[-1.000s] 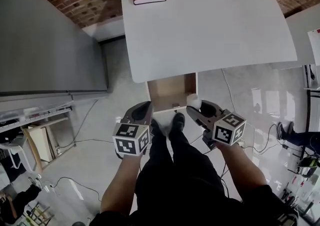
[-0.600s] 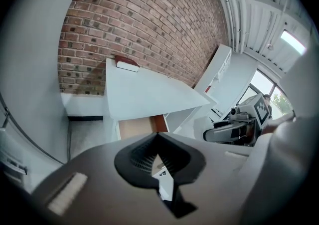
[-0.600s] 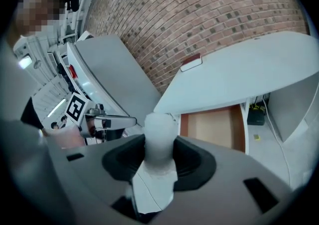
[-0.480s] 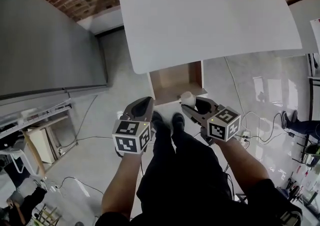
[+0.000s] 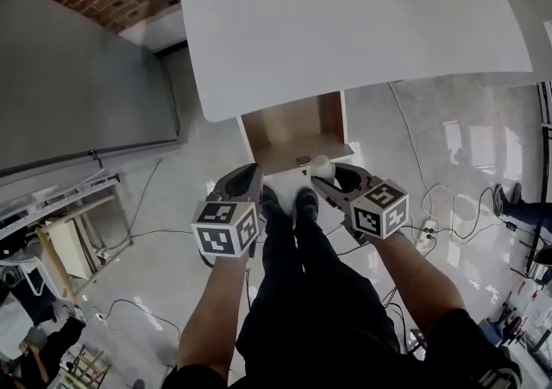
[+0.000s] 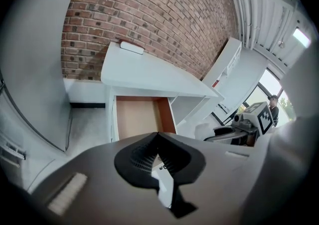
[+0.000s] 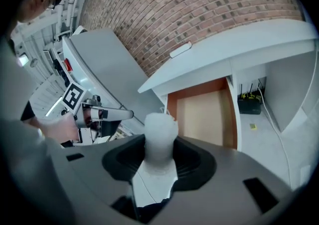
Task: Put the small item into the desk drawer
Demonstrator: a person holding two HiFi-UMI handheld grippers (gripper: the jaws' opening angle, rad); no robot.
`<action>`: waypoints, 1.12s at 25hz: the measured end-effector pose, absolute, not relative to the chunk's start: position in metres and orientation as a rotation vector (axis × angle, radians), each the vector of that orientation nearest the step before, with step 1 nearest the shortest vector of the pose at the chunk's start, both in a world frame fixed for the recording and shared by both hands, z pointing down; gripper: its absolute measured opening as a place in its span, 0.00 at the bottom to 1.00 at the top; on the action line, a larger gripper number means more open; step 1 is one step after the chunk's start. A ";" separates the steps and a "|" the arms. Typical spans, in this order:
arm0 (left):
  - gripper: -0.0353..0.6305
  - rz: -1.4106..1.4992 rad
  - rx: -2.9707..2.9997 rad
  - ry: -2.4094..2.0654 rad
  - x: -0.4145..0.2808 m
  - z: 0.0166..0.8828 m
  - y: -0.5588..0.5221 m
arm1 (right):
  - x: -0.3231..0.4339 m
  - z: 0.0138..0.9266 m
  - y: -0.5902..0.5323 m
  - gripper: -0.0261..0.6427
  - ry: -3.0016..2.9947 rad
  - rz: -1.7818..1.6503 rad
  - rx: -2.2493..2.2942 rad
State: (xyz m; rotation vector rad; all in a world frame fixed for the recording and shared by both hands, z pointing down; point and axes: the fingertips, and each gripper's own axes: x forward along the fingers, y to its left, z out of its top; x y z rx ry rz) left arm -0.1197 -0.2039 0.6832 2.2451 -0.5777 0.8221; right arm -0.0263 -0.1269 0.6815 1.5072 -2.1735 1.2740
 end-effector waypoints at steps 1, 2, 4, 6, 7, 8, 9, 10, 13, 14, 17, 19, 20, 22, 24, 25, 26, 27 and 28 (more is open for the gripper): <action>0.07 0.832 2.243 -0.575 -0.117 0.690 -0.203 | -0.022 0.688 -0.128 0.28 -2.168 1.273 1.510; 0.07 0.845 2.242 -0.570 -0.115 0.697 -0.201 | -0.020 0.694 -0.128 0.28 -2.166 1.272 1.510; 0.07 0.877 2.246 -0.556 -0.113 0.710 -0.197 | -0.018 0.704 -0.128 0.28 -2.168 1.276 1.510; 0.07 0.898 2.251 -0.546 -0.110 0.720 -0.194 | -0.017 0.714 -0.128 0.28 -2.173 1.273 1.500; 0.07 0.901 2.253 -0.547 -0.109 0.725 -0.195 | -0.017 0.719 -0.129 0.28 -2.178 1.266 1.487; 0.07 0.900 2.253 -0.551 -0.108 0.730 -0.197 | -0.017 0.725 -0.132 0.28 -2.186 1.256 1.468; 0.07 0.898 2.251 -0.557 -0.106 0.736 -0.199 | -0.019 0.731 -0.135 0.28 -2.192 1.244 1.444; 0.07 0.897 2.245 -0.562 -0.105 0.742 -0.200 | -0.020 0.738 -0.138 0.28 -2.195 1.231 1.417; 0.07 0.902 2.221 -0.561 -0.101 0.763 -0.200 | -0.024 0.755 -0.143 0.28 -2.201 1.190 1.351; 0.07 0.907 2.216 -0.557 -0.100 0.769 -0.199 | -0.026 0.758 -0.146 0.28 -2.204 1.177 1.338; 0.07 0.920 2.215 -0.551 -0.098 0.782 -0.203 | -0.029 0.766 -0.157 0.28 -2.204 1.133 1.308; 0.07 0.928 2.215 -0.553 -0.096 0.789 -0.207 | -0.030 0.772 -0.165 0.28 -2.200 1.105 1.284; 0.07 0.932 2.214 -0.554 -0.096 0.793 -0.210 | -0.031 0.776 -0.169 0.28 -2.197 1.095 1.270; 0.07 0.938 2.212 -0.554 -0.096 0.799 -0.216 | -0.033 0.786 -0.175 0.28 -2.186 1.084 1.243; 0.07 0.941 2.212 -0.551 -0.095 0.802 -0.219 | -0.034 0.797 -0.178 0.28 -2.163 1.078 1.218; 0.07 0.942 2.213 -0.548 -0.094 0.804 -0.220 | -0.033 0.802 -0.179 0.28 -2.151 1.074 1.207; 0.07 0.945 2.213 -0.544 -0.094 0.805 -0.220 | -0.033 0.806 -0.181 0.28 -2.141 1.070 1.196; 0.07 0.949 2.214 -0.540 -0.093 0.807 -0.220 | -0.034 0.810 -0.182 0.28 -2.133 1.065 1.187; 0.07 0.953 2.216 -0.535 -0.093 0.808 -0.219 | -0.034 0.814 -0.184 0.28 -2.128 1.060 1.179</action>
